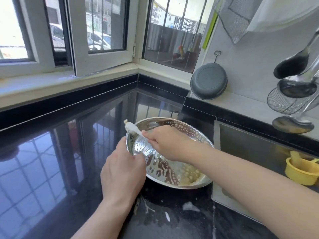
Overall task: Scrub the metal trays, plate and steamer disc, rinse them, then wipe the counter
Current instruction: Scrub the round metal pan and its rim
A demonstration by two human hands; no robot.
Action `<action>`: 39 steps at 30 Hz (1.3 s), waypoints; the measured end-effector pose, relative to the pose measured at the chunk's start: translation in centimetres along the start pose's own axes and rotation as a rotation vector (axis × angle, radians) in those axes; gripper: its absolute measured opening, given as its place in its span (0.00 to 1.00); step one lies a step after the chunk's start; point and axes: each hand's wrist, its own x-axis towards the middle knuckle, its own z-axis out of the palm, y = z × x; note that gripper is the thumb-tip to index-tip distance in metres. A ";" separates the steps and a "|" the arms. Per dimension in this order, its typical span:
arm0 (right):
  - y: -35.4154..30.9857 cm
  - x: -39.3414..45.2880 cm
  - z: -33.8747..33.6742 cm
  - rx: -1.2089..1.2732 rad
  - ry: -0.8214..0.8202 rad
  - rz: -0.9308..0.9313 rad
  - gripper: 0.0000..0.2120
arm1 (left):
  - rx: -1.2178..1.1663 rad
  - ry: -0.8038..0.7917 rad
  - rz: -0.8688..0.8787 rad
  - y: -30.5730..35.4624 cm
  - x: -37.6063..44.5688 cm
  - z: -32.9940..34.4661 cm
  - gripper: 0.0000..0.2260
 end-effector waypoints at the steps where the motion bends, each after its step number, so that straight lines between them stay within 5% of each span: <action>1: 0.2 0.5 0.0 -0.068 0.005 0.044 0.21 | -0.005 0.000 -0.001 0.1 0.0 0.0 0.09; 7: 2.1 0.2 -0.8 -0.123 0.055 0.371 0.19 | 0.016 -0.010 -0.022 -0.2 0.1 0.2 0.13; 15: 2.1 -2.7 -2.5 -0.178 0.086 0.551 0.11 | -0.011 -0.007 -0.022 0.0 0.0 0.1 0.12; 17: 2.2 -2.5 -4.1 -0.165 0.005 0.564 0.06 | -0.012 -0.010 -0.019 0.1 0.1 0.1 0.13; 21: 4.6 0.1 -7.5 0.069 -0.209 0.622 0.15 | -0.007 -0.015 -0.031 -0.2 0.3 0.2 0.13; 26: 8.5 3.2 -10.0 0.493 -0.412 0.880 0.13 | -0.003 -0.014 -0.020 0.0 0.1 0.2 0.14; 32: 6.0 7.3 -9.5 0.687 -0.412 0.753 0.07 | -0.017 -0.013 -0.021 -0.2 0.3 0.0 0.13; 39: 1.0 8.2 -10.8 0.528 -0.536 0.442 0.10 | -0.020 -0.015 -0.020 -0.1 0.2 0.0 0.13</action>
